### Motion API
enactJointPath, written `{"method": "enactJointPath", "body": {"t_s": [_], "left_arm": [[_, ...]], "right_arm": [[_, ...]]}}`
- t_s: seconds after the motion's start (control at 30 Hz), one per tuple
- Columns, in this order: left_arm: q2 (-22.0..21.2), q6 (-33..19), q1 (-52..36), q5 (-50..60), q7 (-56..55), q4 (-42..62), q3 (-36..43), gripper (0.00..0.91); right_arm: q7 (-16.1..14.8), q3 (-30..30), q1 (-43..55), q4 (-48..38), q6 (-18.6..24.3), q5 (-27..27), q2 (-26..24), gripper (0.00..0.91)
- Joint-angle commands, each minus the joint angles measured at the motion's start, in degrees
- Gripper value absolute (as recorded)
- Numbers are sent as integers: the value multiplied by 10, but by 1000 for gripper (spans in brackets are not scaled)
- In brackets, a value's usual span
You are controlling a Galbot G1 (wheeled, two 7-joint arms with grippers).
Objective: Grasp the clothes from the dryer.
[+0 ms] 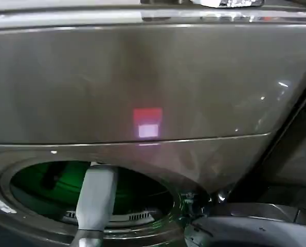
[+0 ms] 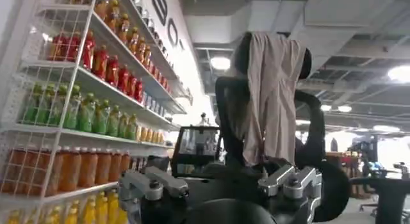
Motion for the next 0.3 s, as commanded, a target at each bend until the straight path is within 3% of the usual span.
{"method": "enactJointPath", "body": {"t_s": [0.03, 0.3], "left_arm": [[-14, -1, 3, -9, 3, 1, 1, 0], [-12, -2, -1, -10, 8, 2, -2, 0]], "right_arm": [[16, -2, 5, 7, -18, -9, -3, 907], [22, 2, 1, 9, -20, -9, -4, 907]]}}
